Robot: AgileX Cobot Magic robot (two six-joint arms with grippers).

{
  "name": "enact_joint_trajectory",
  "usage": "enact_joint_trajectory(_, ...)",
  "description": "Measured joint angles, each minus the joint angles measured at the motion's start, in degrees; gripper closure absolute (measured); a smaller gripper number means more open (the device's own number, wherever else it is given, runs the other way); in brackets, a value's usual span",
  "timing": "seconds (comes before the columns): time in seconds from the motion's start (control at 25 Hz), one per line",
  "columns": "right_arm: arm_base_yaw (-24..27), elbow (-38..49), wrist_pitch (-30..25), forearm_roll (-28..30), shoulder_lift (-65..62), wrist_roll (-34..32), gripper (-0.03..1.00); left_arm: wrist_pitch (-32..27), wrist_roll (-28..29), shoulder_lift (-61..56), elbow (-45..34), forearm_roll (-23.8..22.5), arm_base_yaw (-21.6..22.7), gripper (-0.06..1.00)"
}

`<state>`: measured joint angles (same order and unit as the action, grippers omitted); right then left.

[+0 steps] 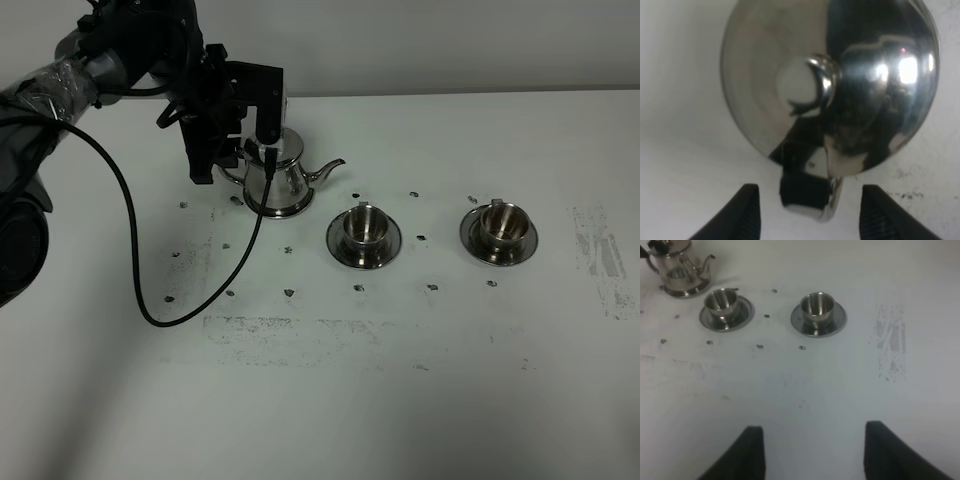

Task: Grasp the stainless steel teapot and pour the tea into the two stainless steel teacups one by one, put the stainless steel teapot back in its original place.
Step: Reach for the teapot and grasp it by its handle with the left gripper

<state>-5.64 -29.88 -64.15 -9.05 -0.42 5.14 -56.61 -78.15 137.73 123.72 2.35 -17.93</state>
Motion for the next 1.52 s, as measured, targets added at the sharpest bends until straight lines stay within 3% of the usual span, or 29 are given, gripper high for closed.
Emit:
enact_joint_trajectory(0.32, 0.0, 0.0, 0.0, 0.0, 0.0, 0.0, 0.53, 1.5, -1.0, 0.8, 0.0, 0.8, 0.0, 0.50)
enact_joint_trajectory(0.88, 0.0, 0.0, 0.0, 0.0, 0.0, 0.0, 0.53, -8.0, 7.1, 0.8, 0.2, 0.8, 0.0, 0.50)
enact_joint_trajectory(1.12, 0.0, 0.0, 0.0, 0.0, 0.0, 0.0, 0.53, -11.8, 13.9, 0.8, 0.2, 0.8, 0.0, 0.50)
enact_joint_trajectory(1.36, 0.0, 0.0, 0.0, 0.0, 0.0, 0.0, 0.53, -11.8, 26.5, -1.1, 0.2, -0.9, 0.0, 0.50)
enact_joint_trajectory(1.52, 0.0, 0.0, 0.0, 0.0, 0.0, 0.0, 0.53, -11.8, 27.3, -3.5, 0.3, -1.9, 0.0, 0.50)
